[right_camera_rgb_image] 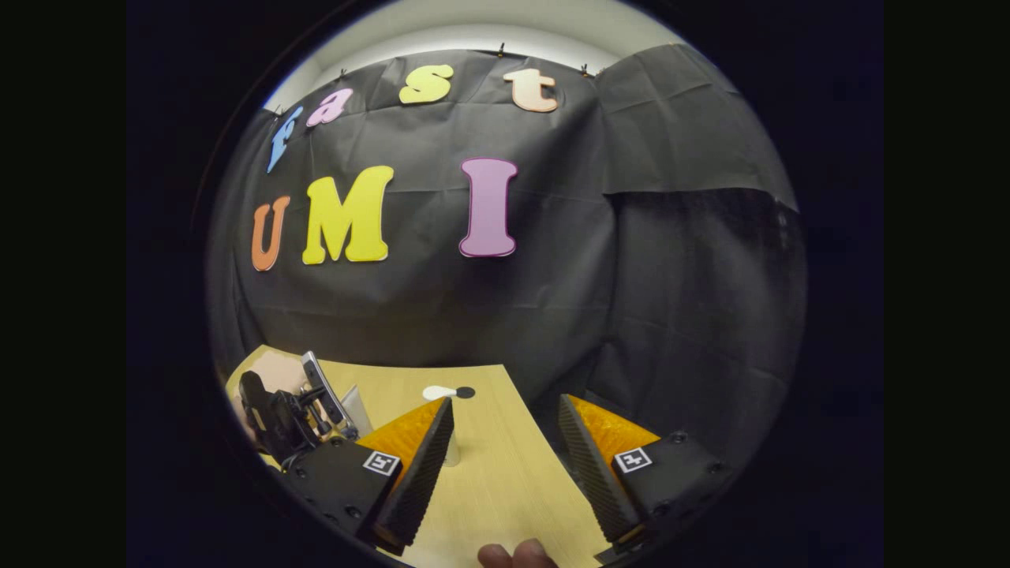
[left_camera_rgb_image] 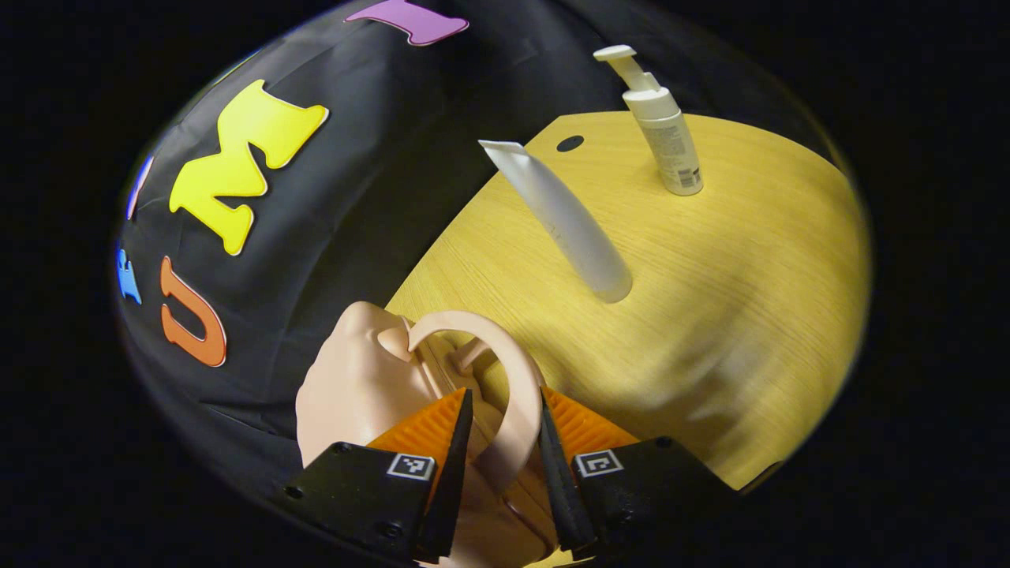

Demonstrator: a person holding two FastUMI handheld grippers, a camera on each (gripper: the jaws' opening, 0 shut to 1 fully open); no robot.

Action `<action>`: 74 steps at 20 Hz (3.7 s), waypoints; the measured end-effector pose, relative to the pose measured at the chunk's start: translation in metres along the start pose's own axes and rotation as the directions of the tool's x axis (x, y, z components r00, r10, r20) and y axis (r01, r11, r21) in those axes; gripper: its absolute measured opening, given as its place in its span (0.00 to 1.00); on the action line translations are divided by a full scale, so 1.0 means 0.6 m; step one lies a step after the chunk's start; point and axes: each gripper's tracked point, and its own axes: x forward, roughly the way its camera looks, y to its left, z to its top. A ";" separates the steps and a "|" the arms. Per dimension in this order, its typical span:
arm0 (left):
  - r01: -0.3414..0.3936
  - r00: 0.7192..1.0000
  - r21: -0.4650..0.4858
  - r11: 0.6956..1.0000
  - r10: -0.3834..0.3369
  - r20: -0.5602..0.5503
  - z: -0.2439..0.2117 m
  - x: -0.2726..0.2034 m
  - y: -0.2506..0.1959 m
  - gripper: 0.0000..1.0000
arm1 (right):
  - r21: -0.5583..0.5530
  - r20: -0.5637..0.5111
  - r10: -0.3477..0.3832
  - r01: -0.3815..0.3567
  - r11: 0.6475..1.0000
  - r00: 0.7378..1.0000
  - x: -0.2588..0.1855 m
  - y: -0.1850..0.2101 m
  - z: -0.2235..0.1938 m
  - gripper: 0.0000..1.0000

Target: First open the suitcase, pack the skin care products into it, and then close the suitcase.

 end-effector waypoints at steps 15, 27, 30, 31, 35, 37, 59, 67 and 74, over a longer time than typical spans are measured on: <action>-0.042 0.996 -0.023 0.999 0.044 0.073 0.026 -0.053 0.050 0.10 | -0.022 0.051 0.055 -0.054 0.998 0.997 -0.022 0.057 0.024 0.80; 0.008 0.918 -0.544 0.839 0.209 0.336 0.016 -0.212 0.303 0.06 | -0.106 0.097 0.152 -0.142 0.984 0.984 -0.048 0.168 0.084 0.80; 0.008 0.894 -0.602 0.799 0.264 0.362 -0.042 -0.231 0.401 0.06 | -0.129 0.092 0.182 -0.170 0.977 0.979 -0.058 0.217 0.093 0.80; -0.004 0.880 -0.628 0.779 0.302 0.368 -0.070 -0.240 0.439 0.06 | -0.134 0.095 0.193 -0.179 0.975 0.977 -0.063 0.233 0.098 0.80; -0.005 0.857 -0.698 0.716 0.362 0.366 -0.143 -0.246 0.505 0.05 | -0.159 0.098 0.220 -0.203 0.966 0.971 -0.083 0.282 0.103 0.80; -0.024 0.853 -0.723 0.690 0.392 0.346 -0.183 -0.239 0.543 0.05 | -0.174 0.098 0.230 -0.211 0.962 0.968 -0.094 0.302 0.104 0.80; -0.023 0.995 -0.986 0.167 0.098 -0.007 -0.669 0.056 0.488 0.08 | -0.357 0.046 0.342 -0.304 0.883 0.939 -0.159 0.510 0.084 0.80; -0.073 0.989 -0.969 0.238 0.141 -0.040 -0.677 0.019 0.510 0.77 | -0.298 0.060 0.320 -0.289 0.910 0.946 -0.166 0.483 0.084 0.80; -0.112 0.928 -0.918 0.382 0.370 0.040 -0.456 -0.167 0.513 0.99 | -0.189 0.084 0.311 -0.291 0.938 0.947 -0.131 0.415 0.083 0.80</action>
